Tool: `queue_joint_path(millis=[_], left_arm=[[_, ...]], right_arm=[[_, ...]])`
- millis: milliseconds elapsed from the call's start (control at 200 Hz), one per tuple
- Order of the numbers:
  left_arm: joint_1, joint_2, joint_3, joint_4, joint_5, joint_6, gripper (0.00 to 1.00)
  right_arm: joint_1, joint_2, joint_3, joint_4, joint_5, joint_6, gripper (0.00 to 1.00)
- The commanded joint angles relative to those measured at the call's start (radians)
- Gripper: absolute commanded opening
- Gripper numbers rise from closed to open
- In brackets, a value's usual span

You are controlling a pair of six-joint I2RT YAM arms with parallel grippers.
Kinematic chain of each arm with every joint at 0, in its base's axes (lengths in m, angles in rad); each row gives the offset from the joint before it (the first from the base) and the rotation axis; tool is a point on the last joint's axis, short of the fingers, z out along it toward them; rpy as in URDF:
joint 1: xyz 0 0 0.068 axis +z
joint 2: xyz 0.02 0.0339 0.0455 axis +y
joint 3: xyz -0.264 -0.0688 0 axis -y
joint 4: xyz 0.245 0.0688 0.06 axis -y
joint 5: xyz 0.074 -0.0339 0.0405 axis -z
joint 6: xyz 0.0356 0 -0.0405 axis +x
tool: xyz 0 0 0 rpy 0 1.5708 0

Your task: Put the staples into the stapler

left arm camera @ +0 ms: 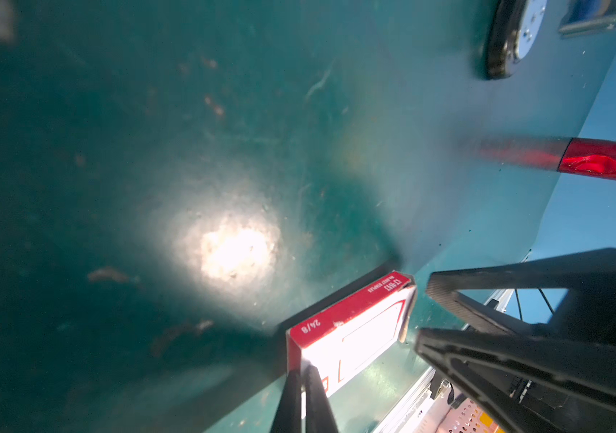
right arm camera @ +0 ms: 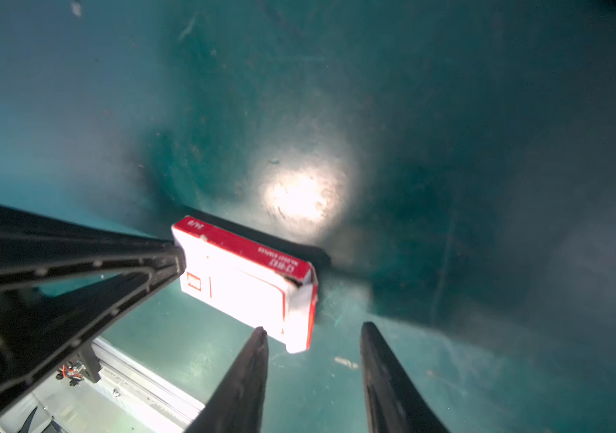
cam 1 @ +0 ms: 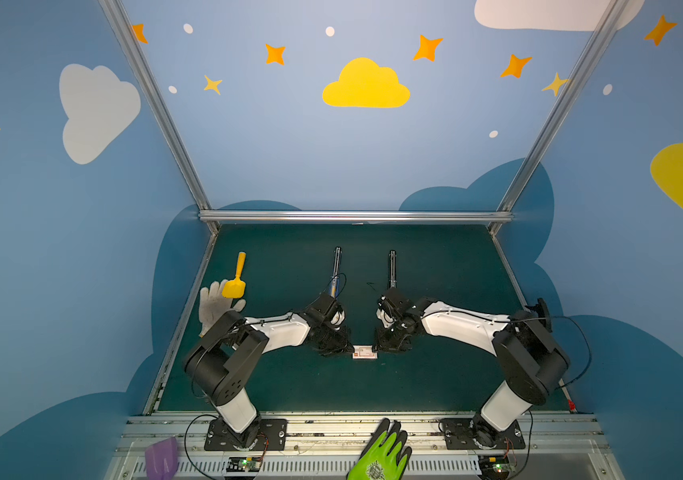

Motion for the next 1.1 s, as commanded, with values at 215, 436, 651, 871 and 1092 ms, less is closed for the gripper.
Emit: queue_joint_path(millis=[215,436,651,871,1092], left_arm=[[-0.003,-0.019,0.0,-0.025,-0.014,0.012,0.05],[-0.003,-0.011,0.005,-0.026,-0.013,0.012,0.04],[-0.003,-0.021,0.007,-0.031,-0.015,0.013,0.04],[-0.003,-0.03,0.013,-0.04,-0.018,0.011,0.05],[-0.003,-0.064,0.024,-0.073,-0.034,0.023,0.04]], right_arm=[[0.003,0.017,-0.002,-0.011,0.021,0.006,0.25],[-0.005,0.002,-0.014,-0.005,0.01,0.006,0.18],[-0.005,-0.001,-0.023,0.004,0.004,0.005,0.06],[-0.011,-0.009,-0.036,0.013,0.002,0.002,0.0],[-0.017,-0.007,-0.042,0.015,0.009,0.006,0.0]])
